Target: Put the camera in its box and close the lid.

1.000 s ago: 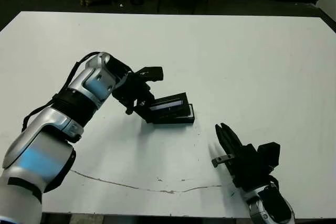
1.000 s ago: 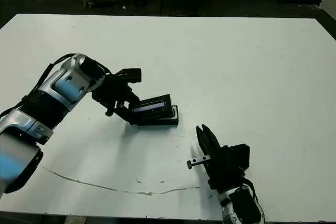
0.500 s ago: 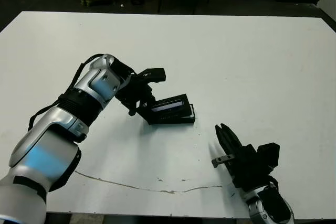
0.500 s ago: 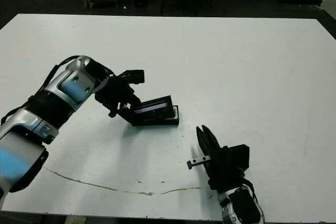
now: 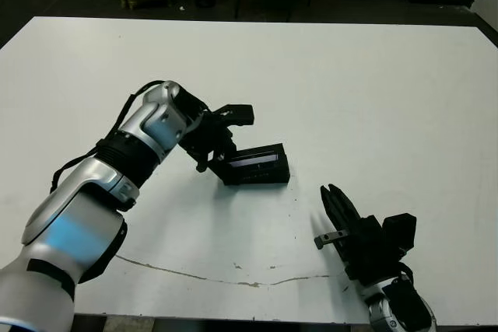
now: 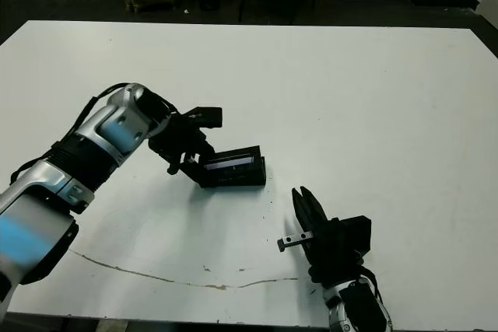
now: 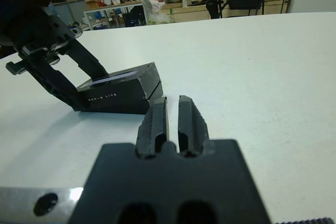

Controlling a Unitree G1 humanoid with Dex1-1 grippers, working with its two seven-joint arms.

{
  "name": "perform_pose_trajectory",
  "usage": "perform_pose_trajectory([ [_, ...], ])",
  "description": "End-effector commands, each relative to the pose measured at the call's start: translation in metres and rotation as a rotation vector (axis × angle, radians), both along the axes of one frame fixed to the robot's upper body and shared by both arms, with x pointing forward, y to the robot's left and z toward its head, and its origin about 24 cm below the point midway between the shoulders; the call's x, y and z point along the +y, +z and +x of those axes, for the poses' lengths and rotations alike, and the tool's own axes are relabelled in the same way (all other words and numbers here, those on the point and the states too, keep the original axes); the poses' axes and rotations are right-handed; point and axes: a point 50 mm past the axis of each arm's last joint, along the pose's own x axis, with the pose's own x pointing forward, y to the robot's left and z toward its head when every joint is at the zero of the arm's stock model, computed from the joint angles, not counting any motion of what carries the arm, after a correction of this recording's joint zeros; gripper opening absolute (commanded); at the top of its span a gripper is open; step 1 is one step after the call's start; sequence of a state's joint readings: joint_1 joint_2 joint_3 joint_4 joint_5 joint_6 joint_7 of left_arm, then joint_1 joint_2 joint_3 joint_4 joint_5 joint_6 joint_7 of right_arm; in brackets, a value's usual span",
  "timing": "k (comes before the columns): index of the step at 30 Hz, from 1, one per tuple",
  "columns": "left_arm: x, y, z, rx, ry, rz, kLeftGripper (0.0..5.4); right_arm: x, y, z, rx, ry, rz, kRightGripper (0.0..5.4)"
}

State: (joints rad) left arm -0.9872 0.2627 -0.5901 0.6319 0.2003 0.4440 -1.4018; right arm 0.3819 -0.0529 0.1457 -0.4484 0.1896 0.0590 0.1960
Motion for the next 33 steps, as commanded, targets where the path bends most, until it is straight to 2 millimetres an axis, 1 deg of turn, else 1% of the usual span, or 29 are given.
perform_pose_trajectory([
  [1, -0.014, -0.014, -0.008, 0.055, -0.054, -0.007, 2.25, -0.002, -0.007, -0.002, 0.030, -0.005, 0.008, 0.00],
  [4, -0.018, -0.016, -0.007, 0.044, -0.079, -0.008, 2.25, -0.003, -0.007, -0.002, 0.030, -0.004, 0.008, 0.00],
  [13, -0.023, -0.023, -0.007, 0.065, -0.066, 0.003, 2.25, -0.003, -0.007, -0.005, 0.032, -0.013, 0.001, 0.00],
  [18, -0.026, -0.026, -0.010, 0.042, -0.129, 0.004, 2.25, -0.002, -0.007, -0.007, 0.035, -0.015, 0.000, 0.00],
  [23, -0.030, -0.028, -0.011, 0.060, -0.121, 0.015, 2.25, -0.001, -0.007, -0.008, 0.036, -0.017, 0.004, 0.00],
  [27, -0.033, -0.030, -0.013, 0.035, -0.155, 0.010, 2.25, -0.001, -0.008, -0.009, 0.034, -0.022, -0.005, 0.00],
  [30, -0.037, -0.033, -0.014, 0.011, -0.144, 0.013, 2.25, 0.000, -0.007, -0.009, 0.040, -0.026, 0.007, 0.00],
  [33, -0.040, -0.036, -0.015, 0.021, -0.077, -0.003, 2.25, 0.000, -0.008, -0.010, 0.051, -0.026, 0.007, 0.00],
])
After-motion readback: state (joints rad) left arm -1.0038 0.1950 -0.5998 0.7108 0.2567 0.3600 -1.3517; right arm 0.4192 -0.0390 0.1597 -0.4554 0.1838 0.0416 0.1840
